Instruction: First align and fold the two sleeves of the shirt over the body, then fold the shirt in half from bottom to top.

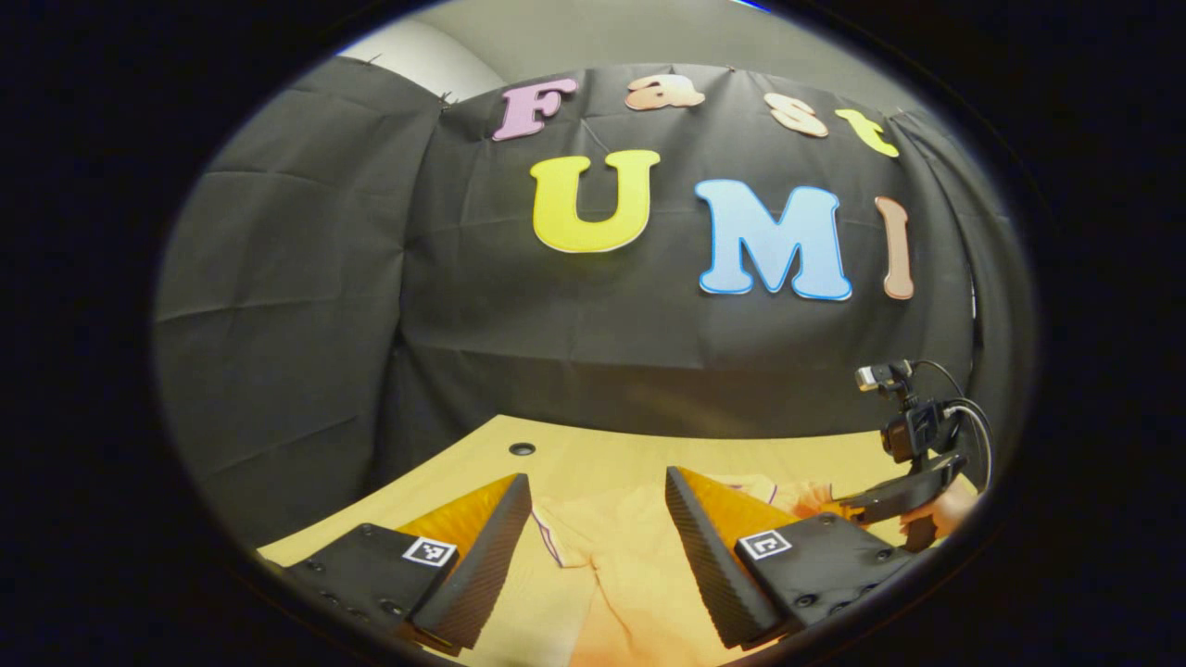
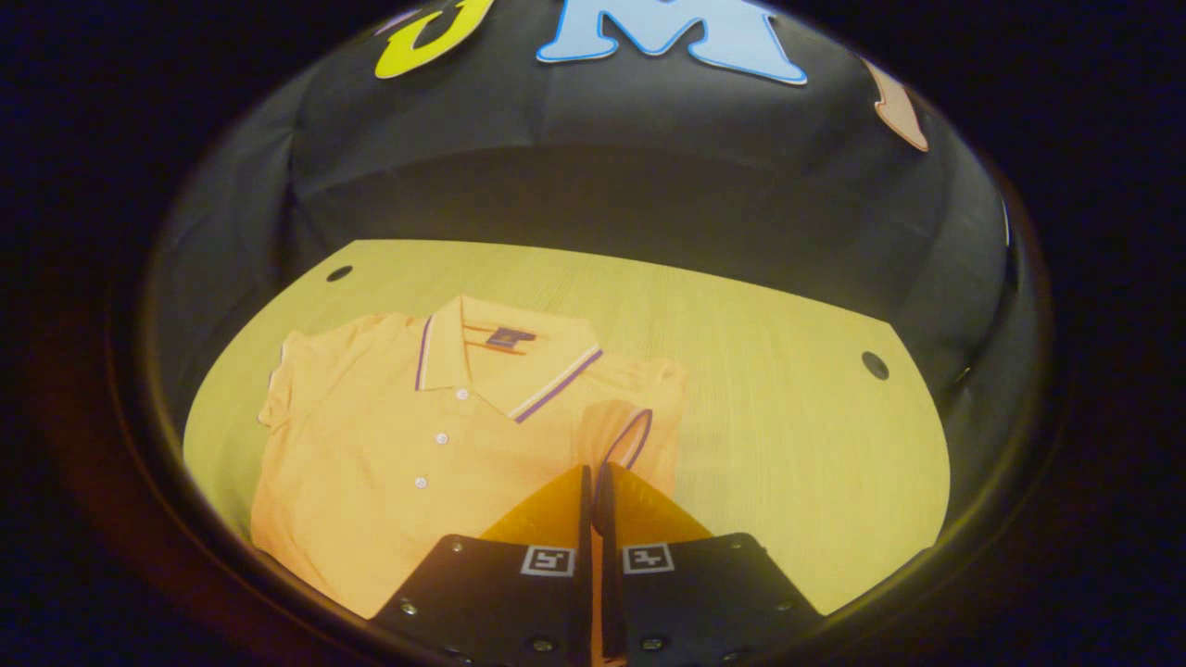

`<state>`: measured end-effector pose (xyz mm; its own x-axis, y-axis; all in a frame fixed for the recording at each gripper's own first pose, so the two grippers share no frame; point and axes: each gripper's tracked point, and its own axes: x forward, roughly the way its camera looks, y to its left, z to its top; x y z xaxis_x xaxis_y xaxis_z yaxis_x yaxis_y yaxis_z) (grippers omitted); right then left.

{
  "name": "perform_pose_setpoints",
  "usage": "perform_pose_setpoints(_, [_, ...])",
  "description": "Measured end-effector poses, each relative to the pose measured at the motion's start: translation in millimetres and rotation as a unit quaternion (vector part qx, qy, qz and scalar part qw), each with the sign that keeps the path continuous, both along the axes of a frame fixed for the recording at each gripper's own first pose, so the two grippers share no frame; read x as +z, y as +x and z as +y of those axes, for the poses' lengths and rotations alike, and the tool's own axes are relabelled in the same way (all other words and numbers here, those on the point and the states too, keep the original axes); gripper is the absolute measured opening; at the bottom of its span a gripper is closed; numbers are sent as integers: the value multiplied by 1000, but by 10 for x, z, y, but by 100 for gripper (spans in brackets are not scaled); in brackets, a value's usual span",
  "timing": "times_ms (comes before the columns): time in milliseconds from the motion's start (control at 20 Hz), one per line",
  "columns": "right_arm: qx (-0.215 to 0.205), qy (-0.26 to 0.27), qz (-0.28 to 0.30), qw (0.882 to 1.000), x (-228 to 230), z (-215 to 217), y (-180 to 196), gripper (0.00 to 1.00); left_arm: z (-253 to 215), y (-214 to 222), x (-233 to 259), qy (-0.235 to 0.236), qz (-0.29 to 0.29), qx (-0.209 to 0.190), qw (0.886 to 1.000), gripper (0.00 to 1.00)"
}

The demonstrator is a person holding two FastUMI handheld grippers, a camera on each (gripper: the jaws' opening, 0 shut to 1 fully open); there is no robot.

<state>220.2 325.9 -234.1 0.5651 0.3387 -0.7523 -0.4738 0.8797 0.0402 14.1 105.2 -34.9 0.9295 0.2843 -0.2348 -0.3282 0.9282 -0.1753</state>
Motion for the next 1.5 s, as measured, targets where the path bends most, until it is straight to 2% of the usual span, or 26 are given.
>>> perform_pose_setpoints(250, [2,-12,16,1000,-34,35,-117,9,-11,82,-61,-2,2,-35,999,95])
perform_pose_setpoints(350, [-4,-9,17,1000,13,57,-152,21,-34,119,-80,-5,-1,-53,999,95])
perform_pose_setpoints(400, [-10,-11,14,1000,49,50,-197,33,-50,139,-97,-7,0,-62,998,95])
perform_pose_setpoints(450, [-15,-10,11,1000,98,48,-226,34,-64,144,-125,-9,3,-71,997,95])
perform_pose_setpoints(500, [-20,-6,12,1000,144,67,-276,45,-69,149,-146,-10,7,-77,997,95])
perform_pose_setpoints(550, [-23,-2,12,1000,196,80,-323,49,-69,156,-166,-10,10,-82,997,95])
perform_pose_setpoints(700, [-25,1,-2,1000,409,75,-474,79,-51,158,-270,-8,28,-88,996,98])
perform_pose_setpoints(750, [-24,1,-12,1000,509,74,-498,84,-42,154,-304,-8,34,-89,995,98])
perform_pose_setpoints(800, [-24,1,-20,999,591,69,-539,96,-31,147,-339,-8,41,-88,995,98])
perform_pose_setpoints(900, [-25,6,-38,999,768,80,-601,96,-19,141,-414,-10,55,-86,995,95])
perform_pose_setpoints(1050, [-20,15,-64,998,1051,113,-701,96,21,104,-551,-13,81,-76,994,98])
perform_pose_setpoints(1150, [-12,24,-78,997,1262,145,-792,97,23,61,-640,-20,104,-71,992,92])
perform_pose_setpoints(1250, [-5,30,-91,995,1422,157,-894,96,35,29,-722,-25,124,-66,990,98])
perform_pose_setpoints(1300, [-2,34,-96,995,1490,158,-954,96,42,20,-761,-29,133,-64,989,95])
perform_pose_setpoints(1350, [-1,37,-101,994,1552,161,-995,96,33,-5,-799,-34,143,-63,987,98])
perform_pose_setpoints(1500, [-3,46,-101,994,1606,145,-1086,96,60,-31,-884,-47,161,-52,984,98])
